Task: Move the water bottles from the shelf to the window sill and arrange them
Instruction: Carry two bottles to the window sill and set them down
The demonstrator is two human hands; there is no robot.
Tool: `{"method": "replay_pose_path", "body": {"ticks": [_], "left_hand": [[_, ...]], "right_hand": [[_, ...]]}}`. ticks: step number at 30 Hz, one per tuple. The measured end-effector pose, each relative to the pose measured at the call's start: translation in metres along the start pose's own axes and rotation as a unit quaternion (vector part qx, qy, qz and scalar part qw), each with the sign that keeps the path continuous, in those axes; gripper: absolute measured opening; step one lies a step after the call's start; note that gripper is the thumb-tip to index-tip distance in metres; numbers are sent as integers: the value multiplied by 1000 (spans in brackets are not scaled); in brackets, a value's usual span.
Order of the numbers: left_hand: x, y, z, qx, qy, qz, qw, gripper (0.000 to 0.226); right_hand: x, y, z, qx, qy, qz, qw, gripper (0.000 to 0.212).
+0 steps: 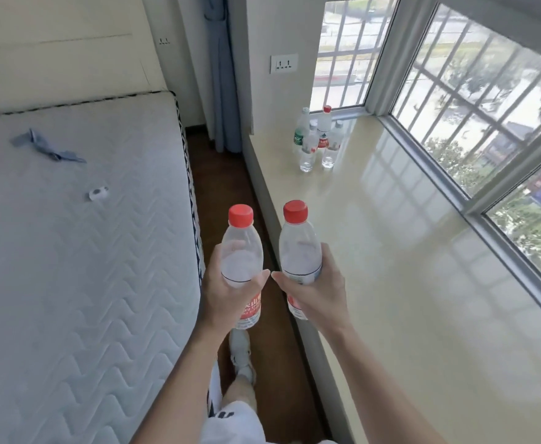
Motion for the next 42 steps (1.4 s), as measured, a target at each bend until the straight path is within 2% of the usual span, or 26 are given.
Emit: {"method": "replay_pose_path", "body": {"ticks": [9,14,21,27,32,42], "left_hand": [[13,14,167,4,4,-19,1000,53],[14,36,268,8,-1,-27,1000,53],[20,42,369,13,-7,-41,999,53],[30,15,432,31,-5,-53,998,54],[29,-22,494,56,-14,-41,997,57],[-18,-133,640,161,-32,-42,986,55]], "right_hand": [[17,-68,152,-9,3,9,1000,48],[40,-119,239,-18,8,40,999,56],[44,-153,315,-27,-7,51,998,56],[23,-166,373,-32,-27,36,998,50],[13,-168,441,-47,-19,53,997,53],[-15,-111,596,-116,-63,63,989,42]]}}
Point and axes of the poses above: each hand's wrist, its own z-axis towards the middle knuckle, its own y-axis out of the back of the hand, x = y × z, the point moved 7 cm from there along z, towards the middle knuckle, and after that the axes turned 4 degrees about y, right-handed, at the moved point
